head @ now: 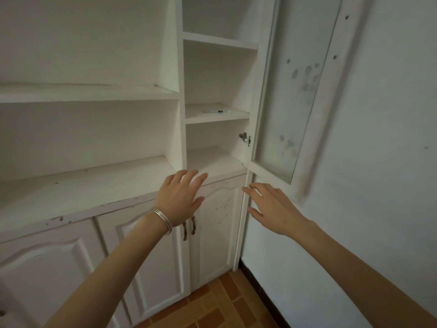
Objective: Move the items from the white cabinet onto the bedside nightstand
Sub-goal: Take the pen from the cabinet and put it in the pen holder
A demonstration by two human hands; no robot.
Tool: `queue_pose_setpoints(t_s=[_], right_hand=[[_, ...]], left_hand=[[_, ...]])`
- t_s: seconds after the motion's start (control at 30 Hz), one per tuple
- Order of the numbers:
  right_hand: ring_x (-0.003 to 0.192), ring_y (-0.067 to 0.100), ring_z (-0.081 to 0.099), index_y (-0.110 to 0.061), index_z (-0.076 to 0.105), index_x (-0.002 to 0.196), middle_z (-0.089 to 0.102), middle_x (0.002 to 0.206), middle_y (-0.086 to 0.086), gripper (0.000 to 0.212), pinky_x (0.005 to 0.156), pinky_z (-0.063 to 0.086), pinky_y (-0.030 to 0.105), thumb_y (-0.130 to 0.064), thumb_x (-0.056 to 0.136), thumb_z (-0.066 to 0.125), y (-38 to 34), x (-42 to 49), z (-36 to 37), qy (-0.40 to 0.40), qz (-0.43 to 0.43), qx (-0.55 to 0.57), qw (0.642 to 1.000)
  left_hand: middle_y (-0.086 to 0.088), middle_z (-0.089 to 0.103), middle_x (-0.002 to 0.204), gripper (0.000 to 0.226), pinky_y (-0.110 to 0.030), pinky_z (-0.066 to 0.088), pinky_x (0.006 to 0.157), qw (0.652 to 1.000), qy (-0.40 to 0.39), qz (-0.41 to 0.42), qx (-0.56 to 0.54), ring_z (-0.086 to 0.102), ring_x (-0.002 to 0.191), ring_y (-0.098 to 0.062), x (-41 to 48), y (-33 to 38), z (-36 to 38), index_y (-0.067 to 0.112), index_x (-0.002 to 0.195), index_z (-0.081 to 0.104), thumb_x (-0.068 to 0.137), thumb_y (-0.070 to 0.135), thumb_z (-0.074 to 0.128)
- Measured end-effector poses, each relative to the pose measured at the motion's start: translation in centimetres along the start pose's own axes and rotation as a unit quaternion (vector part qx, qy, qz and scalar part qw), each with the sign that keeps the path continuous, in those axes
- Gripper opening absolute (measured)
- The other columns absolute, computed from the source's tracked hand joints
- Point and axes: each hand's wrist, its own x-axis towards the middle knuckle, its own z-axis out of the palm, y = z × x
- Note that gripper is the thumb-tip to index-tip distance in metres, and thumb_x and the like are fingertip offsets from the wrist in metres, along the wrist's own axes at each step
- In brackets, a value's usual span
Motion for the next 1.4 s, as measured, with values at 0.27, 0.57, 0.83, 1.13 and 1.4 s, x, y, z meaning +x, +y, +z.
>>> queue_pose_setpoints(t_s=[0.27, 0.57, 0.83, 1.13, 1.4], right_hand=[[0.132, 0.025, 0.029, -0.017, 0.024, 0.143, 0.031, 0.146, 0.007, 0.052, 0.103, 0.028, 0.039, -0.033, 0.096, 0.039, 6.5, 10.1, 2.7, 0.002, -0.003, -0.033, 0.999], [0.126, 0.029, 0.037, -0.013, 0.033, 0.139, 0.038, 0.141, 0.011, 0.048, 0.098, 0.036, 0.042, -0.029, 0.095, 0.043, 14.4, 24.9, 3.5, 0.052, 0.001, -0.058, 0.997], [0.117, 0.031, 0.044, -0.009, 0.041, 0.132, 0.046, 0.133, 0.011, 0.040, 0.090, 0.041, 0.043, -0.021, 0.094, 0.044, 18.8, 32.8, 7.9, 0.073, -0.018, -0.032, 0.997], [0.107, 0.036, 0.052, -0.006, 0.051, 0.125, 0.054, 0.123, 0.016, 0.037, 0.081, 0.046, 0.047, -0.005, 0.088, 0.052, 24.3, 42.0, 7.9, 0.142, -0.077, 0.017, 0.987], [0.115, 0.028, 0.045, -0.011, 0.047, 0.130, 0.050, 0.130, 0.010, 0.035, 0.088, 0.040, 0.041, -0.014, 0.095, 0.043, 26.5, 48.8, 8.4, 0.137, -0.095, 0.032, 0.985]], left_hand=[[-0.014, 0.065, 0.108, 0.058, -0.044, 0.052, 0.075, 1.000, 0.018, 0.016, -0.003, 0.062, 0.095, -0.035, 8.7, -4.3, 7.3, 0.011, 0.117, 0.059, 0.065, 0.029, 0.080], [-0.015, 0.062, 0.109, 0.062, -0.044, 0.053, 0.076, 0.998, 0.059, 0.022, -0.001, 0.060, 0.096, -0.037, 21.7, -10.2, 13.8, 0.011, 0.116, 0.054, 0.063, 0.028, 0.080], [-0.018, 0.059, 0.120, 0.067, -0.047, 0.048, 0.089, 0.999, 0.033, 0.003, 0.037, 0.057, 0.110, -0.037, 26.7, -12.5, 19.2, 0.008, 0.114, 0.060, 0.054, 0.028, 0.083], [-0.018, 0.052, 0.132, 0.084, -0.053, 0.040, 0.097, 0.996, 0.031, -0.040, 0.076, 0.050, 0.122, -0.034, 31.9, -14.2, 21.9, 0.002, 0.126, 0.053, 0.052, 0.025, 0.082], [-0.014, 0.048, 0.138, 0.087, -0.044, 0.023, 0.108, 0.992, 0.030, -0.055, 0.106, 0.044, 0.128, -0.030, 33.5, -14.8, 23.3, 0.004, 0.135, 0.044, 0.058, 0.028, 0.077]])
